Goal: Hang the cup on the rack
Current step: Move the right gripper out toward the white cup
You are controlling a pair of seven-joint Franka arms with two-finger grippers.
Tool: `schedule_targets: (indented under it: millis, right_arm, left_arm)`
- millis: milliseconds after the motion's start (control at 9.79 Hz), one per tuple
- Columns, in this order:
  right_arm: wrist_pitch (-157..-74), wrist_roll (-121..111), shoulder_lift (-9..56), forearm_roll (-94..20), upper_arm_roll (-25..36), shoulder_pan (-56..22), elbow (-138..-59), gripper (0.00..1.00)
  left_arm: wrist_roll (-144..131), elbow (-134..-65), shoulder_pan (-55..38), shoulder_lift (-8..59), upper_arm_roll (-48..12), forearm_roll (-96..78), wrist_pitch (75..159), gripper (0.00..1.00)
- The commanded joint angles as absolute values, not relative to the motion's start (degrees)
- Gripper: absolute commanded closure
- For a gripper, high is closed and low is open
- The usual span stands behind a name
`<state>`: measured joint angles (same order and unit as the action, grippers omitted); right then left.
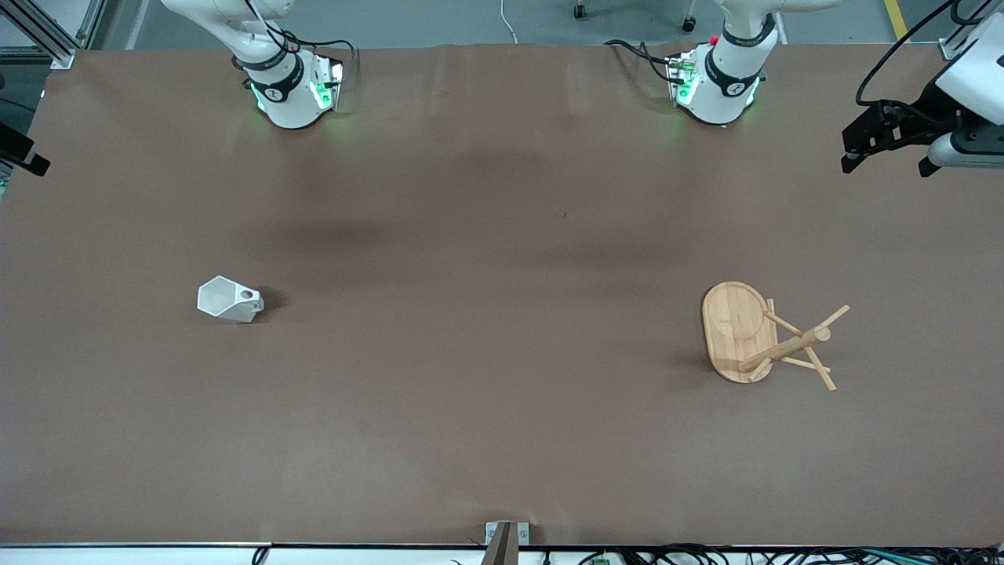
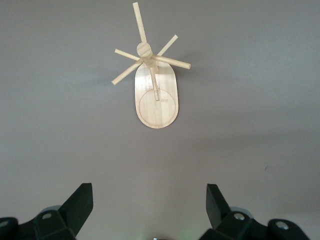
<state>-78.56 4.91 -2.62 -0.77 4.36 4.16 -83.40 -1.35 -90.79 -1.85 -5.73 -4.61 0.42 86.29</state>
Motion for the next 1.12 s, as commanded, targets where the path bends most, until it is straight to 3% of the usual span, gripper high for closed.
schedule_targets:
  millis: [0, 817, 1022]
  right_arm:
    - [-78.13, 4.13, -2.81, -1.58, 4.22, 4.66, -83.41, 0.00]
    - [-78.49, 3.96, -1.94, -1.05, 4.04, 4.05, -83.67, 0.00]
    - [-80.66, 3.43, -1.84, -1.14, 4.04, 4.39, -89.61, 0.00]
  left_arm:
    - [-0.79, -90.88, -2.02, -4.48, -4.48, -0.26, 84.91, 0.00]
    - [-2.20, -90.26, -2.37, -3.52, -5.89, -0.18, 84.73, 0.00]
    - [-2.20, -90.26, -2.29, -3.34, -5.89, -0.18, 84.81, 0.00]
